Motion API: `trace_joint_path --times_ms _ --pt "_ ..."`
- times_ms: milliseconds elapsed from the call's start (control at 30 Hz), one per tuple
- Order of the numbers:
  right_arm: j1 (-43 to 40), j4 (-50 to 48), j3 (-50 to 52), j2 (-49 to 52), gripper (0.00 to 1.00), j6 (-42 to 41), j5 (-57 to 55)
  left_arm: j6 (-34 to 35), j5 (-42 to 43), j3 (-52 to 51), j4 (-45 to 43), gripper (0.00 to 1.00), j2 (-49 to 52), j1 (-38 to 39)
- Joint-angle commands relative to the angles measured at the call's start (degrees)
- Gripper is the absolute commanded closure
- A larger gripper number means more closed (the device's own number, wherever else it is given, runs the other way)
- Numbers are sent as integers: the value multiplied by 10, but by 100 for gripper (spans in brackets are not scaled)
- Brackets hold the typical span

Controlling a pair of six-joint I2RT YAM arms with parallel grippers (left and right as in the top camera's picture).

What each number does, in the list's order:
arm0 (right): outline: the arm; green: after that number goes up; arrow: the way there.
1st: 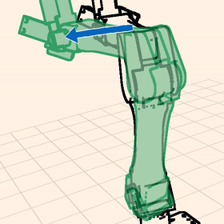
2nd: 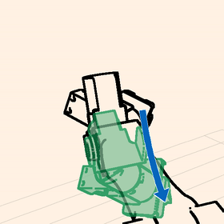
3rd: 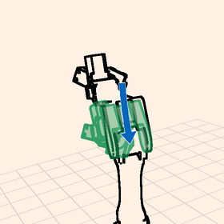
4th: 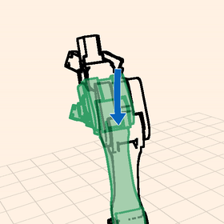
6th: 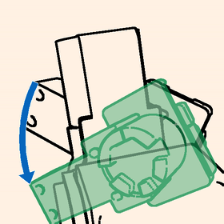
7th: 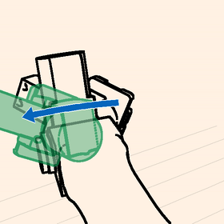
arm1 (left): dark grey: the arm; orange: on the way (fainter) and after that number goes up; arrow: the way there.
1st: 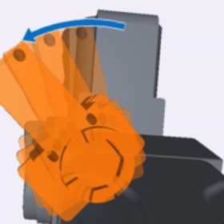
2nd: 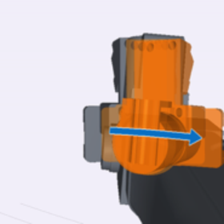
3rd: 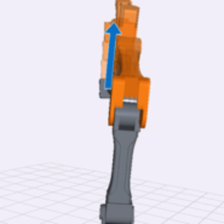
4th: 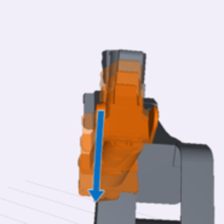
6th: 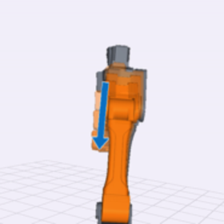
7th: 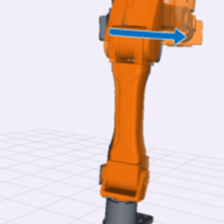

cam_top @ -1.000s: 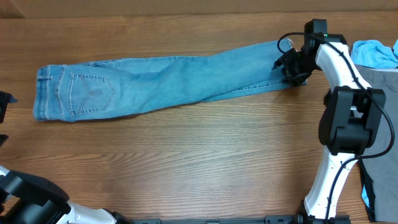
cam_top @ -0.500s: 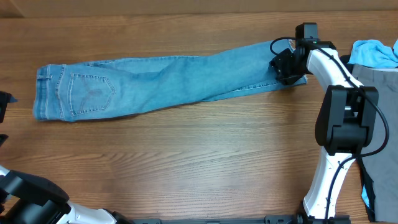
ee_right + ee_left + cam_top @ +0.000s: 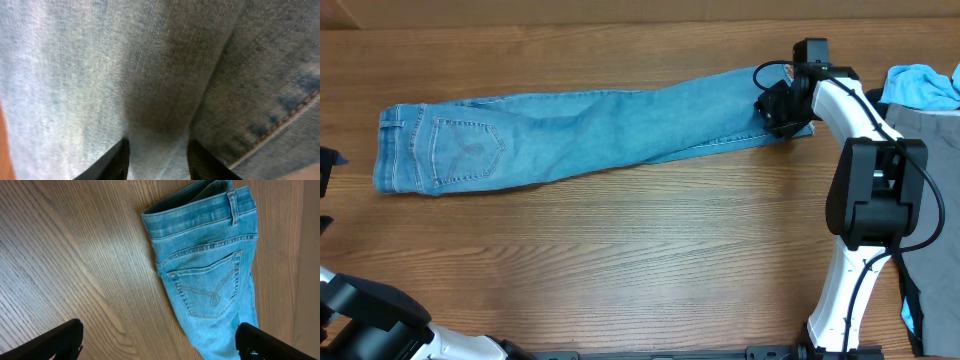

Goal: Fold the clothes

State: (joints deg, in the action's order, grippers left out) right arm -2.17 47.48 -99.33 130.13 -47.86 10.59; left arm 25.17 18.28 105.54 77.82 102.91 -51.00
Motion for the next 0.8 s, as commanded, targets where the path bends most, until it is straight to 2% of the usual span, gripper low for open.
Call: trace_joint_path --times_ms 0,133,433,500,767 --pt "0 21 7 2 61 -2 -67 4 6 7 -1 0 -10 2" --pt "0 19 7 2 69 -2 -67 4 6 7 -1 0 -10 2" --pt "0 -1 7 2 67 -2 -67 4 6 7 -1 0 -10 2" --pt "0 -8 7 2 63 -2 -67 4 6 7 -1 0 -10 2" --pt "0 -19 7 8 68 -2 -67 4 6 7 -1 0 -10 2"
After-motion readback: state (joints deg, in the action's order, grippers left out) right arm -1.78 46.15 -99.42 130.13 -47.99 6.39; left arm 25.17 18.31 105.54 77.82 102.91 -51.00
